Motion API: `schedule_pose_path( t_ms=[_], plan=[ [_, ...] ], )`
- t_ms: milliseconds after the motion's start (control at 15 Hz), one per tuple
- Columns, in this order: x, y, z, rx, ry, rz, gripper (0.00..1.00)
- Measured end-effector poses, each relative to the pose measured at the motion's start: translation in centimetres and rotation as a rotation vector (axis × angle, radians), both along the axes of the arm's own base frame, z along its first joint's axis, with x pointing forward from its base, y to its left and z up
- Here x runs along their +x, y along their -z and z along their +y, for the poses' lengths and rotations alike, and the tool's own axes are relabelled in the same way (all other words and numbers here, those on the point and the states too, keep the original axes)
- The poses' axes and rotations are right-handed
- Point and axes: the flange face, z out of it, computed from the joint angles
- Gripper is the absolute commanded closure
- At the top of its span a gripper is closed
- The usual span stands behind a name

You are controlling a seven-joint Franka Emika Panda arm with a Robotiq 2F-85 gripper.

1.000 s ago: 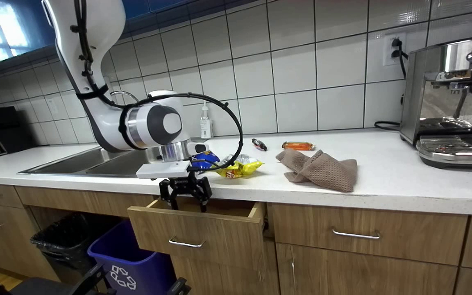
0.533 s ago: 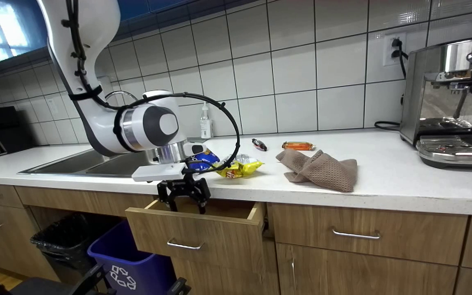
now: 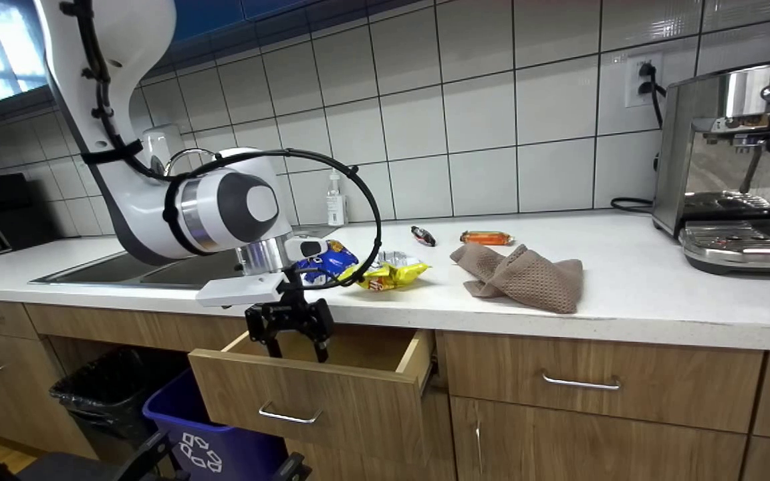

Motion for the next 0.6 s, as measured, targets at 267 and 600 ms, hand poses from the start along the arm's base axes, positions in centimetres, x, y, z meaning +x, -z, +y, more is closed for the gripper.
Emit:
schedule_pose_path(
  t_ms=[267, 600],
  plan=[
    [-2.1, 0.0, -0.6, -0.016, 0.009, 0.02, 0.0],
    [-4.8, 0.0, -1.2, -0.024, 0.0, 0.052, 0.0]
  ],
)
